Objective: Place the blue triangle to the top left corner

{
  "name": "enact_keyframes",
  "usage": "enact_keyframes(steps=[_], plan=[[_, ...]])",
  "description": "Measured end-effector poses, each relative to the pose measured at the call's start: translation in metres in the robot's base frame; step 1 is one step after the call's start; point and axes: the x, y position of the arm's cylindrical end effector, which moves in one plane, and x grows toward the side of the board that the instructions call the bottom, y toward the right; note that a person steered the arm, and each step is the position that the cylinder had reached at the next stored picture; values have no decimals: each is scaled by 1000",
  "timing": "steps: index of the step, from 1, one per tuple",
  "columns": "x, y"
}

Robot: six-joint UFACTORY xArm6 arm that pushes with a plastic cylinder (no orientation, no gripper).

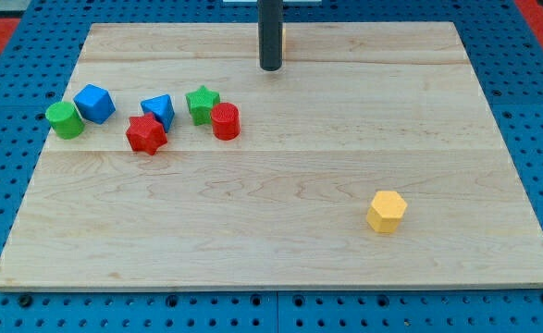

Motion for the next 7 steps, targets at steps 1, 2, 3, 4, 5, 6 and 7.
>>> enact_keyframes(steps=[1, 2, 3, 4, 5, 6, 7], plan=[[4, 1], [30, 6], [58, 2], [80, -14], [80, -51], [101, -56], [126, -97]])
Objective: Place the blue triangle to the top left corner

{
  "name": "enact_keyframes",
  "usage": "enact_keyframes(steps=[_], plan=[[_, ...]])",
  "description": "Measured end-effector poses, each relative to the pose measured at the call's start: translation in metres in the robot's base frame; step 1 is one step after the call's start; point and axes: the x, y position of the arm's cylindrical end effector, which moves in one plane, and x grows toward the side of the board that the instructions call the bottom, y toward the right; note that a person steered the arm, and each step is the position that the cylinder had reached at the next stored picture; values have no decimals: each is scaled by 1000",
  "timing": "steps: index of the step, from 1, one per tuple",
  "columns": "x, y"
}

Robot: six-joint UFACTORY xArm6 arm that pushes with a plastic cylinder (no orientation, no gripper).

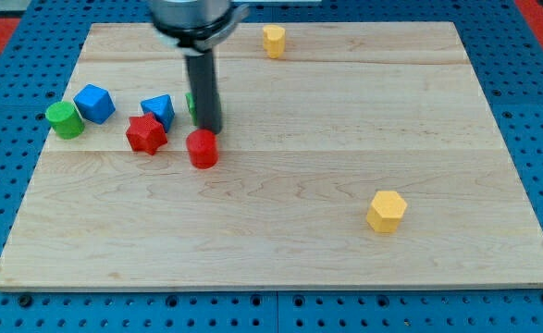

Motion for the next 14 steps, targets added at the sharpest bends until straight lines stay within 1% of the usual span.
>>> enact_keyframes(steps=[1, 2, 3, 4, 7, 8, 11, 12, 13, 14], plan=[[-5, -45], [-31, -96], [-38, -102], [-39, -89], [-63, -24], [-94, -23], [-141, -23], [-140, -23], [-115, -23], [-106, -23]])
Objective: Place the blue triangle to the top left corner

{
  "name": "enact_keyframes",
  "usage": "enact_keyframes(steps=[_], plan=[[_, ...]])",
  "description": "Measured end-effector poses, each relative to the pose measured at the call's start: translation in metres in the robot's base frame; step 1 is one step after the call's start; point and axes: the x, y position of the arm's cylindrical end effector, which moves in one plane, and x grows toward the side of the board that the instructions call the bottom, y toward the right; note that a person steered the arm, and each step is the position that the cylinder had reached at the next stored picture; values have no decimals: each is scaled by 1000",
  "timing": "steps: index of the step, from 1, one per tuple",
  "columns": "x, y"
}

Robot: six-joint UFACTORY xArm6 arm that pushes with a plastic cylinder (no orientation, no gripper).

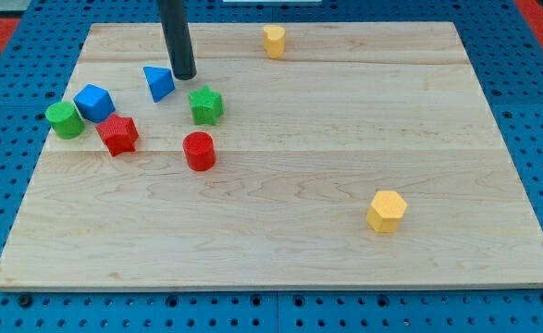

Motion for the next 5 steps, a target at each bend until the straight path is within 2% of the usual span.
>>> enact_keyframes(steps=[1, 2, 3, 4, 5], plan=[[2, -40], [45, -43], [66, -56], [36, -82], [-7, -82]])
